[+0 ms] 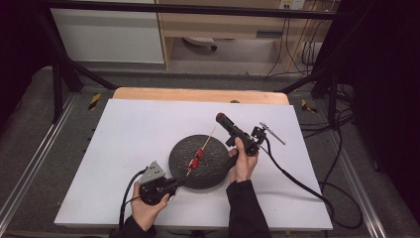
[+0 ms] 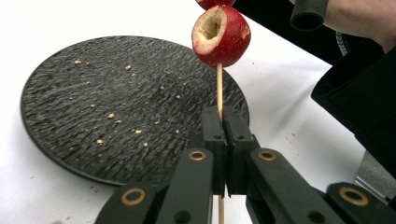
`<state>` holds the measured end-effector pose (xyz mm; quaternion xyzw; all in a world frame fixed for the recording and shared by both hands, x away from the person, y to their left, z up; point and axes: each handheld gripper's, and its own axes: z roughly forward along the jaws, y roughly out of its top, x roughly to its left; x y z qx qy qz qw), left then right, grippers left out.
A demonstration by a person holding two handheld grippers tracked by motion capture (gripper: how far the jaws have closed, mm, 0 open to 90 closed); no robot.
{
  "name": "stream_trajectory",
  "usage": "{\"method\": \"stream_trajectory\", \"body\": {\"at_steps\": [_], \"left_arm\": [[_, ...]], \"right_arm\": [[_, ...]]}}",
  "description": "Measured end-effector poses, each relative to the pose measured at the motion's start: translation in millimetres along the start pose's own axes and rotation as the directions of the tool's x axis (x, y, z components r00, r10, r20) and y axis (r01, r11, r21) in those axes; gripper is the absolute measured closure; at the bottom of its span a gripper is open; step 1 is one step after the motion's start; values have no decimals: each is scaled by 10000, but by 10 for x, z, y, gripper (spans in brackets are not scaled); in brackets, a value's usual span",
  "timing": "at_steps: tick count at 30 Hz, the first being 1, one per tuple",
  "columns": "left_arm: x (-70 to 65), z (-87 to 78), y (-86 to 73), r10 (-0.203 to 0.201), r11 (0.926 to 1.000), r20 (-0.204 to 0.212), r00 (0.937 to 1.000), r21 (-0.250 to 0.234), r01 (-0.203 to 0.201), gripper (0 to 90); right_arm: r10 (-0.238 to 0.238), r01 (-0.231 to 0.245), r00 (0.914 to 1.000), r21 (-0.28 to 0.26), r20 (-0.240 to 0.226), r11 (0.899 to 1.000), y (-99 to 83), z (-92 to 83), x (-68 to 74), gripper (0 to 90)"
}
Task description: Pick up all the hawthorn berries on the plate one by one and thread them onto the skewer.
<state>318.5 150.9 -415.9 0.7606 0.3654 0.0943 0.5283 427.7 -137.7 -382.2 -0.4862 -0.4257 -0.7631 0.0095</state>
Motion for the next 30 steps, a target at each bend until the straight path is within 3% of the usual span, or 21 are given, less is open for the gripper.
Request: {"method": "stream_trajectory", "body": {"at_steps": [15,30], "left_arm": [[-38,79,26,-96,9997,-51,9999,-214,95,888],[-73,164,64,-474,9978,-13,9989,-475,473,887]], "right_arm": [[161,-166,9993,-150,-345,9997,-18,-15,10,627],[279,-290,9984,-201,-495,9994,-69,-11,1,628]]}}
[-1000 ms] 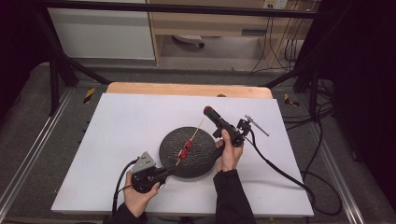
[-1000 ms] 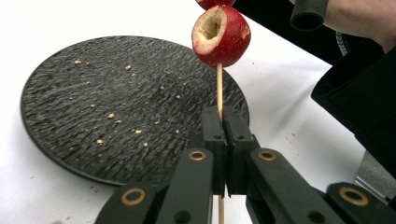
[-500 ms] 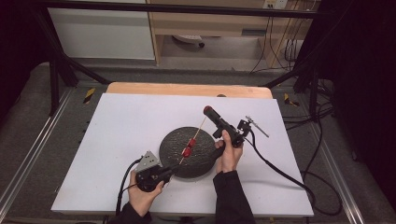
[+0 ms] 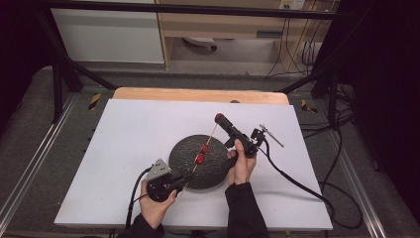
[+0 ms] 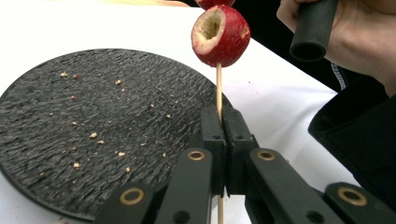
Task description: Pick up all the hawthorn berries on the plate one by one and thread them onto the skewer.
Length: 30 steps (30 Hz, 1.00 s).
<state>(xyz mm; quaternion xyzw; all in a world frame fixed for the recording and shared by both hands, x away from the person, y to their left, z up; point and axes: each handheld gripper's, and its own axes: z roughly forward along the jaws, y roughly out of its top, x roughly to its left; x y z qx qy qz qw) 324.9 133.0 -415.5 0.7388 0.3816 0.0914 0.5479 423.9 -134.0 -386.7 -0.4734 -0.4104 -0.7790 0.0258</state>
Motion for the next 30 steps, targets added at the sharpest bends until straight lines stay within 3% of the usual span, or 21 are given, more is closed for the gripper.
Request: {"method": "stream_trajectory", "body": {"at_steps": [24,30], "left_arm": [[-11,23,31,-408,9992,-104,9991,-56,407,888],[-54,51,16,-455,9989,123,9989,57,455,888]], "right_arm": [[-375,374,9992,-97,-134,9993,-50,-10,3,630],[-637,637,9980,-7,-49,9980,-66,-14,0,630]]}}
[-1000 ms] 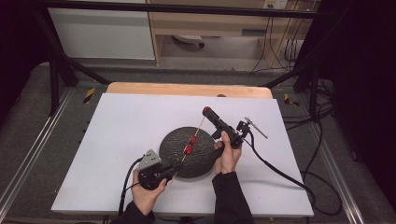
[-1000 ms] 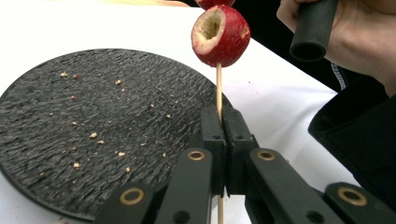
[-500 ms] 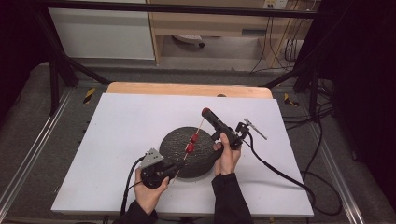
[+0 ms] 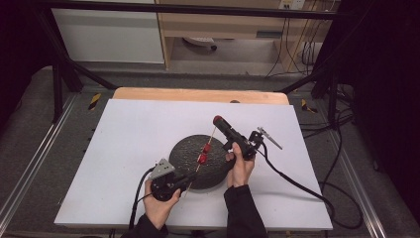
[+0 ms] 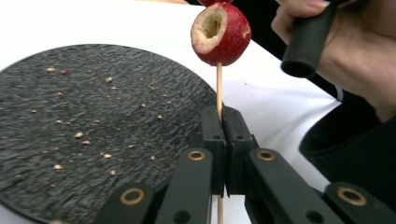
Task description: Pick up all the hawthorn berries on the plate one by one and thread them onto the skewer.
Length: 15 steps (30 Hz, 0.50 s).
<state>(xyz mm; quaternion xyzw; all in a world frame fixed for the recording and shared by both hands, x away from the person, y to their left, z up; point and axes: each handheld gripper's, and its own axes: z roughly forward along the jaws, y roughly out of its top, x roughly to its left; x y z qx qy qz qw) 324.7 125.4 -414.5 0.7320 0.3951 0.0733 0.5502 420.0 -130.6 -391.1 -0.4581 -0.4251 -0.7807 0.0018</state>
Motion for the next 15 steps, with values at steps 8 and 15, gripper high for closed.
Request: {"method": "stream_trajectory", "body": {"at_steps": [8,15], "left_arm": [[-23,4,-2,-309,9994,-57,9995,-168,308,889],[-76,35,-8,-183,9997,-49,9998,-184,182,890]], "right_arm": [[-26,23,9998,-176,-188,9998,-3,6,-6,632],[31,-37,9998,-268,-215,9996,-2,-9,16,633]]}}
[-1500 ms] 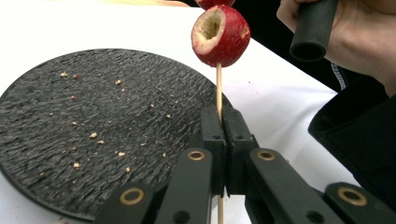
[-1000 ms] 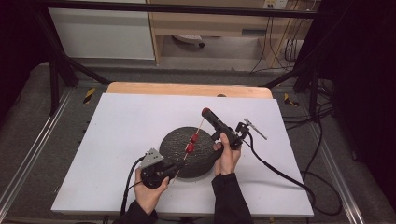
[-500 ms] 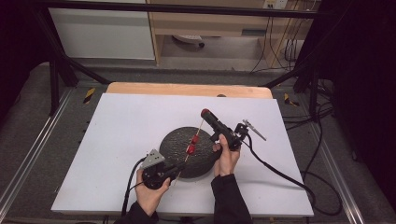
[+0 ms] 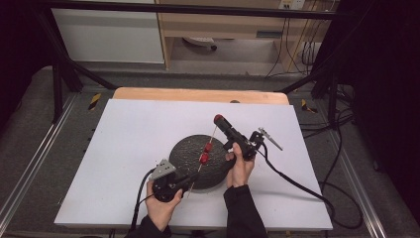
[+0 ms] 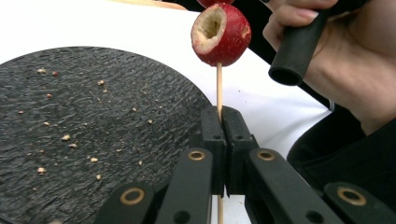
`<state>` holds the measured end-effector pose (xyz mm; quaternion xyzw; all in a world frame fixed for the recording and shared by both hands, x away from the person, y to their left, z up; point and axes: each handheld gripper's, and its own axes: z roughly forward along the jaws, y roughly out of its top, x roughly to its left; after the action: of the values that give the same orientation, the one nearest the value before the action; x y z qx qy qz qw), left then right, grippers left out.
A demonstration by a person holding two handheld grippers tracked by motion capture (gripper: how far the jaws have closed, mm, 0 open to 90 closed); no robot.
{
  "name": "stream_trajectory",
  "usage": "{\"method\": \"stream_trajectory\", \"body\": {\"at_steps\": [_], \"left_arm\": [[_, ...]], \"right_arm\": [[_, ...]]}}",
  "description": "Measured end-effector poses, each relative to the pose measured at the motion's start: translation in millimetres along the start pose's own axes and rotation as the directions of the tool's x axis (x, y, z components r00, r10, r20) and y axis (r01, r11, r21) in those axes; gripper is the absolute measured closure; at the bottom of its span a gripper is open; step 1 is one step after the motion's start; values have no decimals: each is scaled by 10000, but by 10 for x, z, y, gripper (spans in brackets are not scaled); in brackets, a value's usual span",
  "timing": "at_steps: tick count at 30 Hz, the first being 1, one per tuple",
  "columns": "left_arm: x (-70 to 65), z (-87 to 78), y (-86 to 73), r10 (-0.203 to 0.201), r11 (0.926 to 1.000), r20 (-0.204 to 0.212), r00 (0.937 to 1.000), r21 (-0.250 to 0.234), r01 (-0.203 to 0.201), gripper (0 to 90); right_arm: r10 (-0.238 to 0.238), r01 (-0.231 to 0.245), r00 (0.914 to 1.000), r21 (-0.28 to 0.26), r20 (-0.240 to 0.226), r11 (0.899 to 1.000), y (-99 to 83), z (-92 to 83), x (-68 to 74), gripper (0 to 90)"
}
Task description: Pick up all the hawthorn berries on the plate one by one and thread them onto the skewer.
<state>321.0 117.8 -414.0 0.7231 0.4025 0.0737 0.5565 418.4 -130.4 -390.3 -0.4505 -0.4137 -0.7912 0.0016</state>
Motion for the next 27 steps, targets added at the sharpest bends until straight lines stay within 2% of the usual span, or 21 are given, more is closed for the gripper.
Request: {"method": "stream_trajectory", "body": {"at_steps": [7,12,13,14,17,21,27], "left_arm": [[-8,-52,-3,38,9995,-79,10000,-325,-41,889],[-2,-53,-23,-88,9995,-56,9999,-297,86,888],[-5,-50,-29,-91,9998,-30,10000,-167,91,888],[-11,-42,-46,-102,9999,18,9999,-134,102,888],[-24,-34,-60,-132,9997,128,9998,-204,134,889],[-35,-18,-36,-239,9988,190,9995,-426,247,888],[-53,27,-40,-268,9992,226,9994,-294,275,889]], "right_arm": [[72,-71,10000,-68,31,10000,15,18,-20,633],[-162,163,9998,-119,94,9998,-10,32,-46,633],[-170,171,9998,-133,81,9998,-11,32,-47,633],[-229,232,9997,-325,98,9992,-9,29,-48,633],[-68,71,9999,-389,87,9992,36,35,-35,633],[-76,75,10000,-312,-31,9995,20,21,-24,633],[87,-92,9998,-261,-190,9996,-5,7,-16,633]]}}
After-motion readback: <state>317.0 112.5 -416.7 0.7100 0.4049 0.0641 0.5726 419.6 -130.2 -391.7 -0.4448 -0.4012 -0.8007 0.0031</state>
